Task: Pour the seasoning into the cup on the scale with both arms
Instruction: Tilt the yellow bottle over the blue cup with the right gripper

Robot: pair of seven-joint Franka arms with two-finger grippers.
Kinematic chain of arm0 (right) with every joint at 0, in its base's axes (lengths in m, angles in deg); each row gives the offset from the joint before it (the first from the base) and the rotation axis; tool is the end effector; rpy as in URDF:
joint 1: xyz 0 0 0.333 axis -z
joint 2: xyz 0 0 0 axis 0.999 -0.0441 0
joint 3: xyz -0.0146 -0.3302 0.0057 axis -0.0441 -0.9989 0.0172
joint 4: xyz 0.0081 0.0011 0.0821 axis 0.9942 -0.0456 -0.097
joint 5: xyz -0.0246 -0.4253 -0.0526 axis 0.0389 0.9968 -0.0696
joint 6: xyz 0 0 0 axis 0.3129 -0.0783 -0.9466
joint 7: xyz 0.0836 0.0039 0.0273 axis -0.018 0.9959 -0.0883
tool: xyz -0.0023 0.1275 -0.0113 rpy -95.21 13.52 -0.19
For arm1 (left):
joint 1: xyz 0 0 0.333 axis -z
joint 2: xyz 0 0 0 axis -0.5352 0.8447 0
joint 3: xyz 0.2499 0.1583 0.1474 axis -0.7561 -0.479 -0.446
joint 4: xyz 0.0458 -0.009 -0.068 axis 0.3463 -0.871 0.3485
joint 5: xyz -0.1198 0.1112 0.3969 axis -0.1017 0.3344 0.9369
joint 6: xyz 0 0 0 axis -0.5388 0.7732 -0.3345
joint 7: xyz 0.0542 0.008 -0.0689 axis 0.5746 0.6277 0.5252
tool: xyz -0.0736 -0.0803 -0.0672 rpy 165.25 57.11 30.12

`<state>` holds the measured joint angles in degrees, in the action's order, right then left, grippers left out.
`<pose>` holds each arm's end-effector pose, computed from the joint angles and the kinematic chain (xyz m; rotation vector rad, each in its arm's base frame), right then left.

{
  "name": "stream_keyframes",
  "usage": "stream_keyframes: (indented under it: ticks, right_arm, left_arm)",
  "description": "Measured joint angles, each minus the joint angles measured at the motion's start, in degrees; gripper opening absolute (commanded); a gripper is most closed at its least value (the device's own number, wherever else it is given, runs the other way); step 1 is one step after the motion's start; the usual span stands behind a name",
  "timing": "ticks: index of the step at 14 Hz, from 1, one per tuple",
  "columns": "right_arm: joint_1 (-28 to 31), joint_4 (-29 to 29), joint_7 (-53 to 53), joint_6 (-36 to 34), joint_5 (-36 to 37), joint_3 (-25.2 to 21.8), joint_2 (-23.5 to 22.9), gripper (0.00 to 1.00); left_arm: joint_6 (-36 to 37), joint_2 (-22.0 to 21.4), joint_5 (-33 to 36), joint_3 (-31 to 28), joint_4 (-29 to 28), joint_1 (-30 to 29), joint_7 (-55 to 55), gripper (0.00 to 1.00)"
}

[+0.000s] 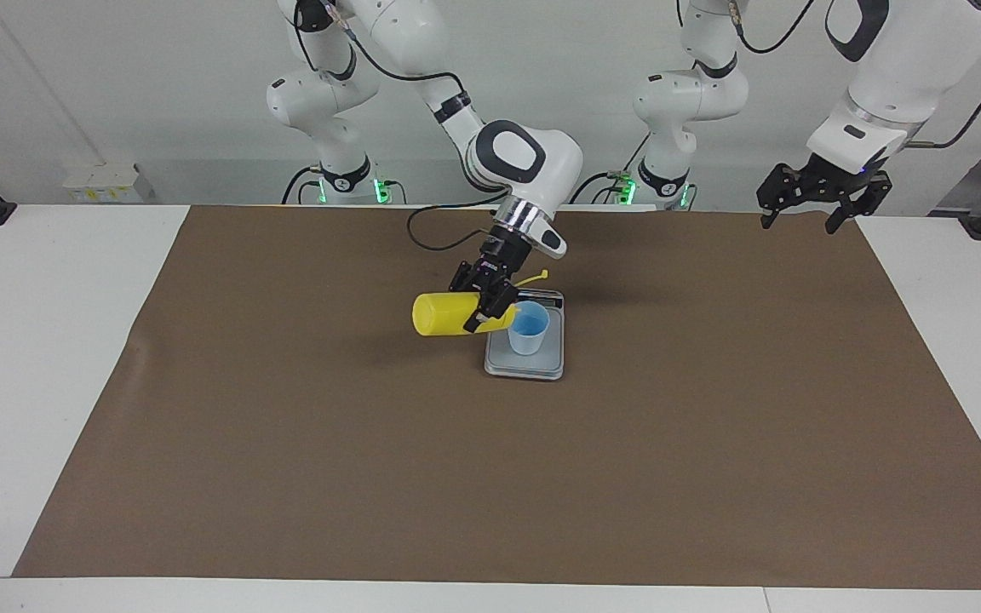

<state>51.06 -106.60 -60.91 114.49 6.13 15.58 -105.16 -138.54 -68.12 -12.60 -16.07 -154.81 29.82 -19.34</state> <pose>0.5117 0.4087 0.3501 1.1405 1.7353 -0.0505 0.5599 -0.0450 0.6186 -3.1237 0.2683 0.0472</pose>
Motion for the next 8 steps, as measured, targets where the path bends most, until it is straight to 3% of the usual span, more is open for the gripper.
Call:
stream_keyframes:
  ticks: [8]
  right_arm:
    - [2.8,0.1,0.9,5.0,-6.2,-0.1,2.1,0.0]
  left_arm:
    - [0.0,0.0,0.0,0.0,0.0,0.0,0.0,1.0]
